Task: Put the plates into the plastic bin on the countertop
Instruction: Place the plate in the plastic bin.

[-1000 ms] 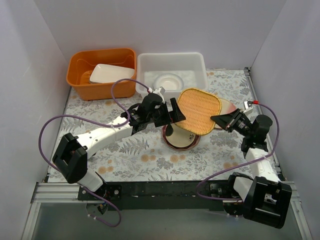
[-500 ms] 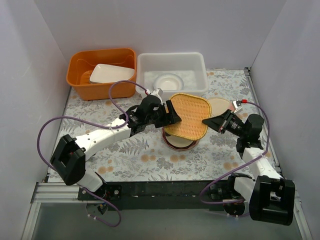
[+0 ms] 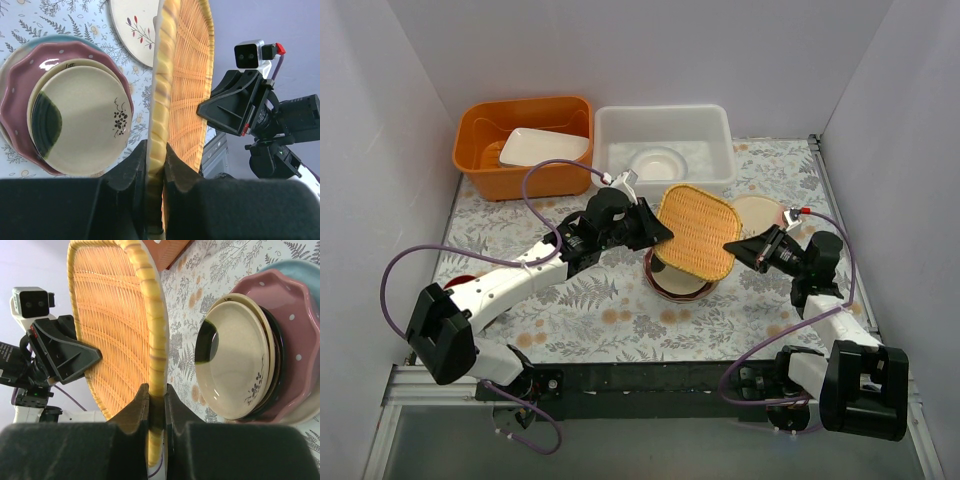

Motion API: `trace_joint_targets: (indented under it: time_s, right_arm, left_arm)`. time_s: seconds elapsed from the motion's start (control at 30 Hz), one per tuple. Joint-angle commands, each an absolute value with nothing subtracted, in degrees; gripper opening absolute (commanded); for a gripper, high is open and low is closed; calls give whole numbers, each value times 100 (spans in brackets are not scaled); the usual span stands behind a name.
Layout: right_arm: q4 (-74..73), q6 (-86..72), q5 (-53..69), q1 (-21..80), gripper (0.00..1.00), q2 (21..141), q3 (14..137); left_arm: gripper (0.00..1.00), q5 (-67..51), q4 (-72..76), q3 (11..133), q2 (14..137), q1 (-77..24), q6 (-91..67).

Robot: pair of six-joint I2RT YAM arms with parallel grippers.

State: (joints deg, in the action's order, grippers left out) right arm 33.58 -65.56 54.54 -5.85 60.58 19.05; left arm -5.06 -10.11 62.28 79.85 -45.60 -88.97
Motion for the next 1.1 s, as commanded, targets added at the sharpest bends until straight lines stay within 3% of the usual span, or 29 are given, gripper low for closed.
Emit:
trace_joint_targets:
  time_s: [0.0,0.4,0.63,0.7,0.93,1.07]
  right_arm:
    - [4113,-6258,5818,-448,1,6073,2100]
    - [4025,-6135,5827,-440,4,6117,2110]
    - [3990,-6029,5853,-439,25,6135,2022]
    - [3982,-5994,5836,-439,40,6109,1951]
    - [3086,-5327,5731,-439,73,5889,2083]
    - [2585,-4922,5660,-439,83,5827,2145]
  left_arm:
    - [0,-149,-1151,6187,8060,-4579,-8877]
    - [0,-140,-1028,6012,7866,-4579,-8930]
    - [0,-193,-905,5941,7857,-4588,-8983]
    - [0,-237,-862,5915,7849,-4579,-8982]
    - [0,-229,-791,5871,7743,-4579,-9009]
    - [0,-141,-835,5923,7629,-4579,-8974]
